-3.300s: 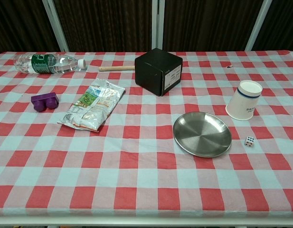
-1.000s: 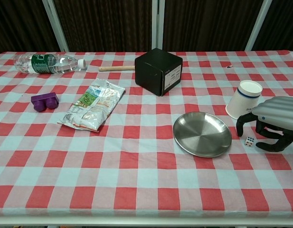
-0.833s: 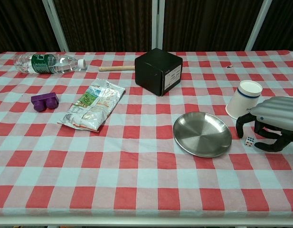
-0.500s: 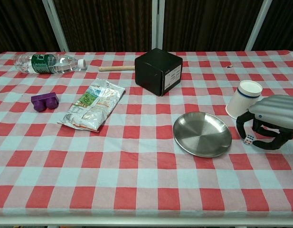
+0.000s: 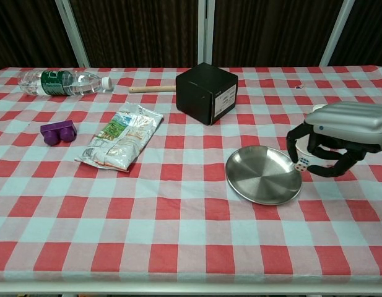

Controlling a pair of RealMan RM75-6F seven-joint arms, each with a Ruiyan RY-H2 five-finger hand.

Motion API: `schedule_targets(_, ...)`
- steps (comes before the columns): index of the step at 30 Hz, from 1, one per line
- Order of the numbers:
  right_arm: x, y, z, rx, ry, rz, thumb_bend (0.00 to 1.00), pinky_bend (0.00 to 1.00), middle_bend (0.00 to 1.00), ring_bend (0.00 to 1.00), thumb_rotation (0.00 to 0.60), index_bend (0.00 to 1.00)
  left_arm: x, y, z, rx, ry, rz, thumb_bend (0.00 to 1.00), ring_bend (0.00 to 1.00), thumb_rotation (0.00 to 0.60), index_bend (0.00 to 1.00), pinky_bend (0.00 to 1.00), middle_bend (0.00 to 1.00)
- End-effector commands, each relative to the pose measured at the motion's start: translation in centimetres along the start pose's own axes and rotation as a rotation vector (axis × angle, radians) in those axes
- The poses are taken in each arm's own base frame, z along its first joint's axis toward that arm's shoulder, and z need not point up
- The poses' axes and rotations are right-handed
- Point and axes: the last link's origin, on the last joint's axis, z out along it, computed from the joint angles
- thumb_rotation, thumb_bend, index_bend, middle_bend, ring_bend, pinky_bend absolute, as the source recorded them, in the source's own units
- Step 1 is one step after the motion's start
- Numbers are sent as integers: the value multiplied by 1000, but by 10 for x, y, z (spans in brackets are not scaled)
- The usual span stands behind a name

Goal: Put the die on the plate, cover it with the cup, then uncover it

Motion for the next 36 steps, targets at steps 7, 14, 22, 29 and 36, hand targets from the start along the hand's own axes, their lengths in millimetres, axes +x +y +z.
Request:
schedule_targets(7,-7,-22,41,29,-32,-52,327,1000,853,897,600,495,-1,-5,-4,17,-12,-16,172,172,600,270,213,249)
schedule_targets(14,-4,-21,29,16,-16,-61,266,1000,851,887,600,160,-1,-6,-4,16,-9,-19,172,172,600,270,212,249)
schedule_targets(22,30,-2,-4,-77,172,15,146,907,556,586,600,49,1,-3,-2,1,-2,-15,172,172,600,270,213,249)
schedule_targets(29,56,45,-31,-238,281,67,126,374,258,148,600,94,2,0,0,-9,-10,-8,172,172,600,270,213,250)
schedule_targets(36,50,82,-36,-363,156,49,119,221,165,34,600,95,2,5,4,-20,-22,1,172,172,600,270,211,250)
